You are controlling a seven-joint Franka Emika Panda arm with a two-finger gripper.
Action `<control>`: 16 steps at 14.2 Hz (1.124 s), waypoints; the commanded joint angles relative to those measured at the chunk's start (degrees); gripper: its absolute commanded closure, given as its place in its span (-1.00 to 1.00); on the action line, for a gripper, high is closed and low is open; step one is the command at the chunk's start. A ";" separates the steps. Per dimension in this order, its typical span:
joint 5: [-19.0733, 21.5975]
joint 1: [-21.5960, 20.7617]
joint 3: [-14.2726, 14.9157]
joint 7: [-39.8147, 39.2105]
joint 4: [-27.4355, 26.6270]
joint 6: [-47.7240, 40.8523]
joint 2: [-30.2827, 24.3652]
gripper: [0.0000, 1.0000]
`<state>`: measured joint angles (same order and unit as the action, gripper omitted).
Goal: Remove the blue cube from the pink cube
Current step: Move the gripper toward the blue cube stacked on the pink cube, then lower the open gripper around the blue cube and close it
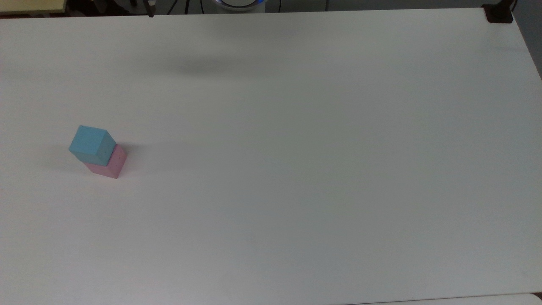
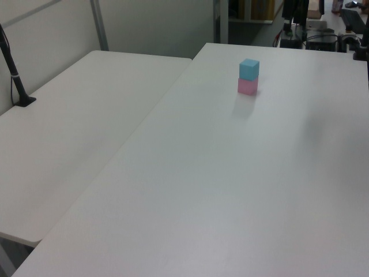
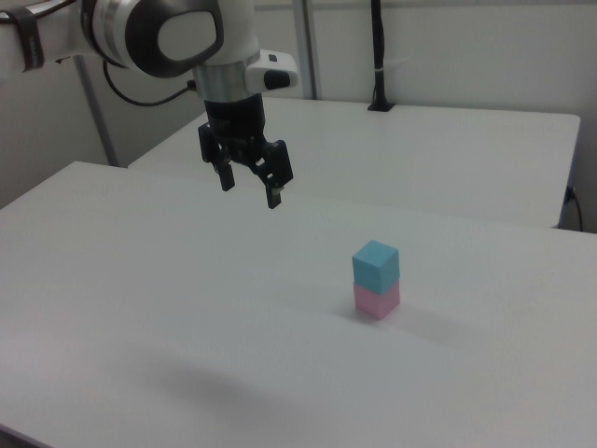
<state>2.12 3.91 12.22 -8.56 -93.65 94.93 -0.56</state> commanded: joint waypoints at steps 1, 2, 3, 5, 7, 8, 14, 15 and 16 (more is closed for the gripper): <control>-0.72 -0.48 0.62 -0.75 0.57 2.36 1.25 -1.00; -0.63 -0.13 0.62 -0.67 0.75 2.80 2.13 -1.00; -0.63 0.13 0.62 -0.66 1.53 3.33 3.18 -1.00; -0.89 1.10 0.62 -0.75 2.95 5.07 6.34 -1.00; -0.80 1.80 0.62 -0.05 2.95 12.78 9.51 -1.00; -0.72 2.67 0.62 -0.05 2.95 16.30 10.83 -1.00; -0.19 5.84 0.62 0.04 2.95 29.07 18.03 -1.00; -0.10 5.85 0.62 0.21 2.95 30.82 19.70 -1.00; -0.01 5.85 0.62 0.21 2.95 32.15 21.11 -1.00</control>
<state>2.08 10.00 12.55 -8.55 -91.78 123.21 16.40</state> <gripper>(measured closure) 0.000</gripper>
